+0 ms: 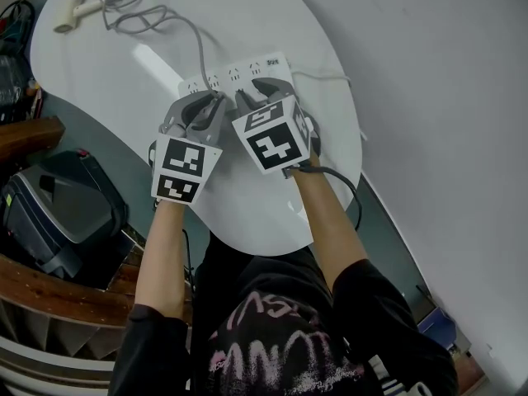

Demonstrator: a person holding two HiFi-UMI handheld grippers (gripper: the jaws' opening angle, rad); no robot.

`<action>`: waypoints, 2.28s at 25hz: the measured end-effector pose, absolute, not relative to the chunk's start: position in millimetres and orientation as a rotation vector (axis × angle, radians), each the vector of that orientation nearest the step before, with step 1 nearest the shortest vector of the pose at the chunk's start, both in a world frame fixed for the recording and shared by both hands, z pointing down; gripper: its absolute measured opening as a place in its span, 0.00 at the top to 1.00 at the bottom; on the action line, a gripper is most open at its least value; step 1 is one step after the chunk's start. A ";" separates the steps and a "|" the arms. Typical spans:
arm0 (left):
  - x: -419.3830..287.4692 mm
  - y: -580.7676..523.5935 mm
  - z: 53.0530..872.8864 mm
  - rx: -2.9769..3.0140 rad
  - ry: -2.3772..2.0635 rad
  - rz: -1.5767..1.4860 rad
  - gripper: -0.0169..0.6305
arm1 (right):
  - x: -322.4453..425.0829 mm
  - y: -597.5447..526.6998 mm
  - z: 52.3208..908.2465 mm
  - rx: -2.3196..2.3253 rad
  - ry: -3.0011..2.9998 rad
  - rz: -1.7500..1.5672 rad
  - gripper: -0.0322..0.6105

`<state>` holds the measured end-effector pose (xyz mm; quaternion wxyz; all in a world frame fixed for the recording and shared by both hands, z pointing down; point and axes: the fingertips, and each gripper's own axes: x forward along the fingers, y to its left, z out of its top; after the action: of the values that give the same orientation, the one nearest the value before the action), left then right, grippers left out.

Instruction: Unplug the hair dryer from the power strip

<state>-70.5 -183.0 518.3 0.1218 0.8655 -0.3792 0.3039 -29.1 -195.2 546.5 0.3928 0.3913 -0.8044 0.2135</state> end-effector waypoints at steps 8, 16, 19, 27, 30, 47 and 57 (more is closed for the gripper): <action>-74.3 -187.9 517.8 2.465 -1.132 0.845 0.90 | -30.3 -195.4 546.5 1.003 -2.054 0.542 0.73; -74.3 -187.6 517.7 2.475 -1.100 0.850 0.90 | -31.0 -195.5 546.6 1.001 -2.049 0.534 0.73; -72.2 -184.9 516.7 2.531 -1.081 0.942 0.90 | -30.7 -195.8 546.3 1.003 -2.043 0.531 0.73; -72.9 -185.3 516.9 2.531 -1.065 0.949 0.90 | -31.4 -195.9 547.0 1.009 -2.040 0.528 0.73; -70.3 -180.6 516.5 2.564 -1.043 1.004 0.90 | -31.0 -195.5 546.5 1.006 -2.035 0.528 0.73; -72.9 -181.8 515.3 2.484 -1.080 0.947 0.90 | -31.4 -194.5 547.1 1.008 -2.046 0.528 0.73; -94.7 -192.1 480.3 2.494 -1.167 0.789 0.90 | -30.1 -193.6 547.9 1.016 -2.058 0.521 0.73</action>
<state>-94.7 -192.1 480.3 0.1383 0.8623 -0.4037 0.2727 -30.1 -193.6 547.9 0.3839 0.3987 -0.8074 0.2043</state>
